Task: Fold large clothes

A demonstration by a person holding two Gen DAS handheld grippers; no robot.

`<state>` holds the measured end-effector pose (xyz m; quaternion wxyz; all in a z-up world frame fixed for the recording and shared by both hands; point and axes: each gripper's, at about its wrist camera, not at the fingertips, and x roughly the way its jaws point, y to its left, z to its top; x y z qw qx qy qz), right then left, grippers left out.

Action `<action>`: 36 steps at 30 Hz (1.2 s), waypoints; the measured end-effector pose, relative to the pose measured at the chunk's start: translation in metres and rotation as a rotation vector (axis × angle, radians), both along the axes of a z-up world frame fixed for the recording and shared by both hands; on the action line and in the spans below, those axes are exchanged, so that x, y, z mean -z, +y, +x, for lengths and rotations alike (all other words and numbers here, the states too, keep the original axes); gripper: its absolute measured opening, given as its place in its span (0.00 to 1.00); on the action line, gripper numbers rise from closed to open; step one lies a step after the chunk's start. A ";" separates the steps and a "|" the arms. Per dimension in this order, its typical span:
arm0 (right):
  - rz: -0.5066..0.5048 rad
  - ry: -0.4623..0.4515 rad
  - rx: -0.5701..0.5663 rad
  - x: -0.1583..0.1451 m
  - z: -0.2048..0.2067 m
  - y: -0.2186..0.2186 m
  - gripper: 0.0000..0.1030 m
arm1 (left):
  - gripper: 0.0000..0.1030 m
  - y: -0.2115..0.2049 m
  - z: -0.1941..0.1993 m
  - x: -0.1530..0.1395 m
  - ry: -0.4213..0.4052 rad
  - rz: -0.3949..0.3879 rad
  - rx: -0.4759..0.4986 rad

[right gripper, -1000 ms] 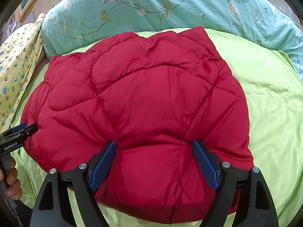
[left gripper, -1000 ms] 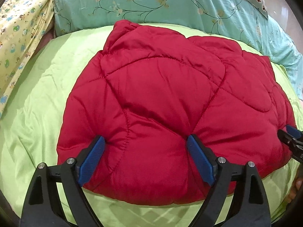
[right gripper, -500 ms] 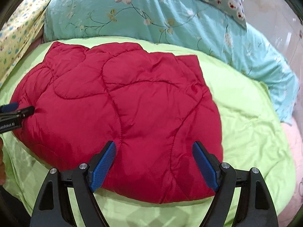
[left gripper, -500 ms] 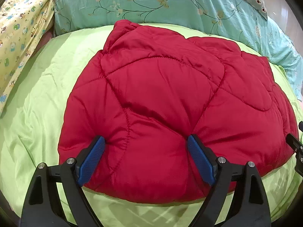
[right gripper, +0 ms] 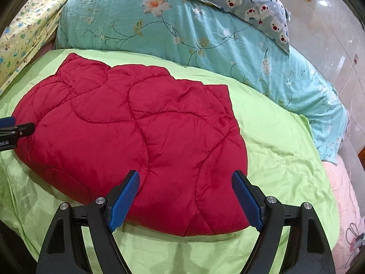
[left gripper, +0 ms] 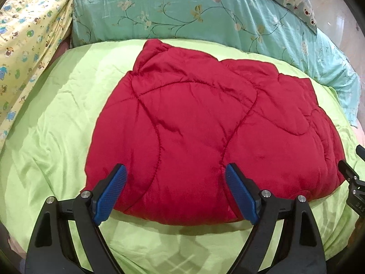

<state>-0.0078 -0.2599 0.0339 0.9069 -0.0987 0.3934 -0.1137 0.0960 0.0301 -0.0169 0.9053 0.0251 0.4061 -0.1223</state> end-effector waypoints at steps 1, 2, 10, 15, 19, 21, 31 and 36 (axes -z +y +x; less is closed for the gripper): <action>-0.002 0.000 -0.001 0.000 -0.001 0.001 0.81 | 0.86 0.001 0.000 -0.001 -0.003 -0.002 0.000; -0.007 -0.002 -0.003 -0.001 -0.001 0.003 0.81 | 0.86 0.002 -0.001 -0.004 -0.010 -0.006 0.002; 0.049 -0.008 -0.034 -0.003 -0.001 0.006 0.82 | 0.86 0.003 -0.005 -0.013 -0.029 -0.016 0.010; 0.373 0.001 -0.087 0.006 0.025 -0.029 0.81 | 0.86 0.000 0.005 -0.016 -0.030 -0.032 0.023; 0.488 0.009 -0.067 0.018 0.056 -0.051 0.80 | 0.86 -0.010 0.021 -0.014 -0.021 -0.017 0.036; 0.529 0.028 -0.044 0.026 0.074 -0.061 0.79 | 0.86 -0.013 0.032 -0.012 -0.012 -0.008 0.036; 0.512 0.080 0.027 0.052 0.128 -0.082 0.79 | 0.87 -0.023 0.080 0.011 0.056 0.043 0.023; 0.563 0.101 0.044 0.064 0.139 -0.089 0.79 | 0.91 -0.024 0.087 0.016 0.075 0.050 0.025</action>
